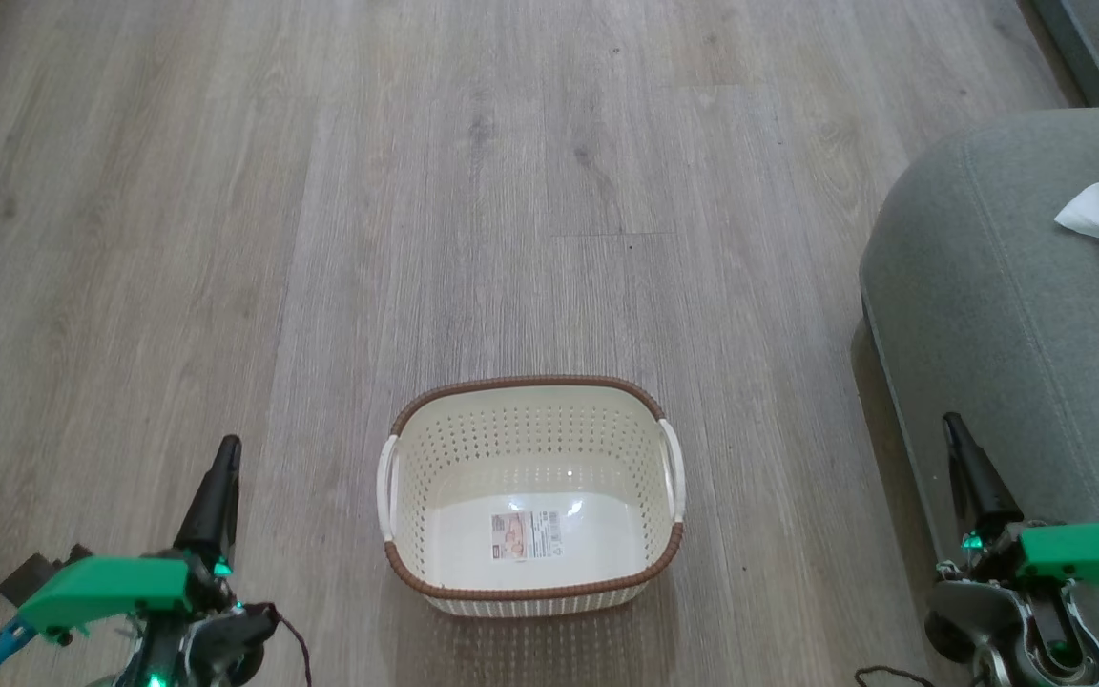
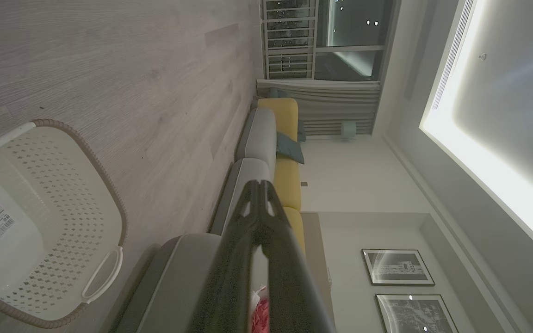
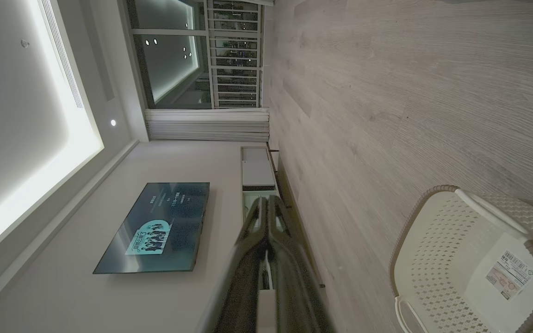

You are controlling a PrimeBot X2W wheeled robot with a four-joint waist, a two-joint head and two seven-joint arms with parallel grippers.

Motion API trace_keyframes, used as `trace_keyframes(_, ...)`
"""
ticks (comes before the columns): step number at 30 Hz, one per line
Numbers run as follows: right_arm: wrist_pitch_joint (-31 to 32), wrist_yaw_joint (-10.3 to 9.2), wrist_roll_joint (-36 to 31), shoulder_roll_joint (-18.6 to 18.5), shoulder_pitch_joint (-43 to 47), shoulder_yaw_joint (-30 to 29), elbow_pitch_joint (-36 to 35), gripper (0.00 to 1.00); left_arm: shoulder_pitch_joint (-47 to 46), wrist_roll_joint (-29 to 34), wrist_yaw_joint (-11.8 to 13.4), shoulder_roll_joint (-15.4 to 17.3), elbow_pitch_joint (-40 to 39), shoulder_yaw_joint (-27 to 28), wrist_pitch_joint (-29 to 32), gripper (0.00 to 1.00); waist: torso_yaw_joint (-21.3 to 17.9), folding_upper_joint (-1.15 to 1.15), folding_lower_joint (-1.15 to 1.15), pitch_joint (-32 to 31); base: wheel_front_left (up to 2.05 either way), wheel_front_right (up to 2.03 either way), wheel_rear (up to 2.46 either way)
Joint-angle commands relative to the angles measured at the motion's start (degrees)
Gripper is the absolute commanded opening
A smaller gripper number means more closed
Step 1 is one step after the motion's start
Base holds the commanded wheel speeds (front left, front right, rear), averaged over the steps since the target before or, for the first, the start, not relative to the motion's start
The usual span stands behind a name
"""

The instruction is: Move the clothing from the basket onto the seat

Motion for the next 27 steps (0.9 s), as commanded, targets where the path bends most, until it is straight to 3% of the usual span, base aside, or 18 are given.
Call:
trace_keyframes(1,0.3,-0.01,0.3,-0.2,-3.2,1.0,-2.2,0.0,-2.8,-0.4,-0.5,0.4,-2.0,1.9,0.4,0.0,0.0,0.0,0.0,0.0,0.0,0.0,0.0)
trace_keyframes(27,0.3,-0.01,0.3,-0.2,-3.2,1.0,-2.2,0.0,-2.8,-0.4,-0.5,0.4,-2.0,1.9,0.4,0.0,0.0,0.0,0.0,0.0,0.0,0.0,0.0)
